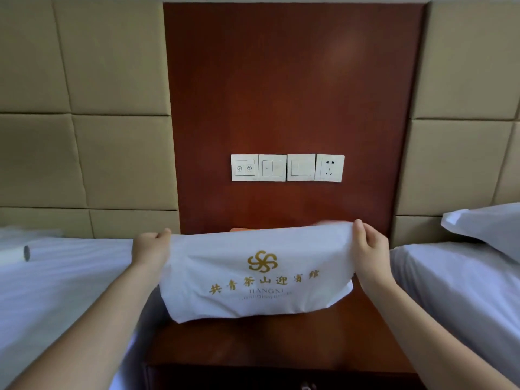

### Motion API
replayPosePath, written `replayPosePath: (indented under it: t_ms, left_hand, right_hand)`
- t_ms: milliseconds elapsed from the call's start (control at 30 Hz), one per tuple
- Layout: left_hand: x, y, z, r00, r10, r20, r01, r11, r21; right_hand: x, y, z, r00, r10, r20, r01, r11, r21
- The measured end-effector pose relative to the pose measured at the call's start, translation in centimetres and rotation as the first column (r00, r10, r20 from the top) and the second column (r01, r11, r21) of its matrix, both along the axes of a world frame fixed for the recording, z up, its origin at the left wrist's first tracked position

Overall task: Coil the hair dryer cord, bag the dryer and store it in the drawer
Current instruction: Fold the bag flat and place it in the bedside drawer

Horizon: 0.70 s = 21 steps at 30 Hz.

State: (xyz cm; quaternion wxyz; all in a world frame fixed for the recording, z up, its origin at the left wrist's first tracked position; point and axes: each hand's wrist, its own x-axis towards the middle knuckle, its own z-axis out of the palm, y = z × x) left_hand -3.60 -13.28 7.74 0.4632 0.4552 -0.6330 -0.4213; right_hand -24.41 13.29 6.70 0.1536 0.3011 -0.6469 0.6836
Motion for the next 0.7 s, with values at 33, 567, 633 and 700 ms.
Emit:
replayPosePath:
  t_ms: [33, 567, 633, 700]
  left_hand:
    - [0.4, 0.3, 0.1, 1.000, -0.011, -0.019, 0.011, 1.000, 0.006]
    - [6.4, 7.7, -7.7, 0.902, -0.357, -0.241, 0.378, 0.925, 0.047]
    - [6.2, 8.3, -7.2, 0.942, -0.259, -0.214, 0.260, 0.965, -0.026]
    - [6.2, 8.6, -7.1, 0.969, -0.182, -0.170, 0.171, 0.982, -0.077]
  right_hand:
    - [0.3, 0.3, 0.1, 1.000, -0.018, -0.014, 0.019, 1.000, 0.023]
    - [3.9, 6.4, -5.1, 0.954, 0.238, 0.181, -0.278, 0.928, 0.247]
    - [4.5, 6.5, -4.6, 0.986, 0.159, 0.044, -0.165, 0.946, 0.280]
    - [5.2, 6.7, -4.5, 0.997, 0.068, -0.039, -0.051, 0.944, 0.325]
